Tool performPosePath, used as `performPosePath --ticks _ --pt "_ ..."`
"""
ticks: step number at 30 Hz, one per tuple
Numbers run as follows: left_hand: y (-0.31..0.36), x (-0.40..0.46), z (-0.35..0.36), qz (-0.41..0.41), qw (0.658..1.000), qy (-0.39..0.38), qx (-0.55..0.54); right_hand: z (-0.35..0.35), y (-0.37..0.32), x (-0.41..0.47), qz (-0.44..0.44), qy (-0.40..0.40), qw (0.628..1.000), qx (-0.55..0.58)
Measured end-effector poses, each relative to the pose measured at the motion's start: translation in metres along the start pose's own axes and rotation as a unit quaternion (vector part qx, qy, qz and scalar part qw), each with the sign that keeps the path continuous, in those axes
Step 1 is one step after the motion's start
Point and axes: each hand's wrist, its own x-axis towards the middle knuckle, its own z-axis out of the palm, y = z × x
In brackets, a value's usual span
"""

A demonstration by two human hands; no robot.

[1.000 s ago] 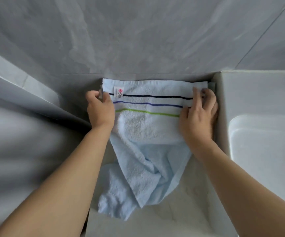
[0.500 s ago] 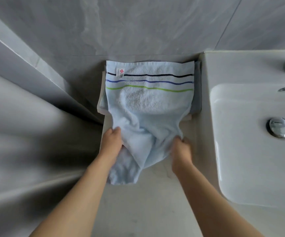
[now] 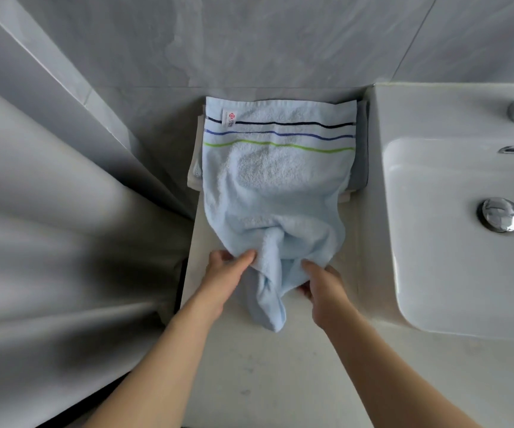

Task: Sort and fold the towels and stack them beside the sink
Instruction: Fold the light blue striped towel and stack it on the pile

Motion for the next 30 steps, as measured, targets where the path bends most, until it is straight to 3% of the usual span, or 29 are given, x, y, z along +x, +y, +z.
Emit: performPosePath --ticks 5,7,9,11,15,19,21,23,25,30 --pt "0.005 -0.006 0.011 0.06 0.998 0.022 0.016 -0.005 -0.004 -0.01 -0.076 -0.082 0.994 0.013" --pt "0.019 -0.015 0.009 0.053 0.992 0.054 -0.102 -0.01 -0.01 -0.011 -0.091 -0.045 0.994 0.03" --pt "0.032 -0.023 -0.003 0.021 0.957 0.053 -0.284 -0.019 -0.014 -0.006 -0.093 -0.015 0.993 0.07" --pt "0.033 -0.025 -0.021 0.02 0.928 0.039 -0.371 -0.03 -0.015 0.0 -0.055 -0.047 0.99 0.119" --pt "0.022 -0.028 -0.027 0.046 0.958 -0.05 -0.28 -0.033 -0.001 0.005 -0.013 -0.089 0.993 0.076" --pt "-0.014 -0.028 -0.01 -0.031 0.987 -0.076 -0.136 -0.034 0.018 0.01 -0.019 -0.049 0.992 -0.119" --pt "-0.027 -0.027 -0.01 -0.058 0.983 -0.054 -0.163 -0.04 0.025 0.015 -0.026 -0.008 0.986 -0.164" --pt "-0.031 -0.024 -0.021 -0.087 0.951 -0.003 -0.296 -0.047 0.029 0.022 -0.052 0.064 0.979 -0.185" --pt "-0.034 -0.02 -0.036 -0.078 0.931 0.059 -0.351 -0.049 0.033 0.022 -0.077 0.107 0.979 -0.158" --pt "-0.044 -0.024 -0.055 -0.058 0.965 0.074 -0.245 -0.048 0.042 0.001 -0.148 0.111 0.98 -0.079"
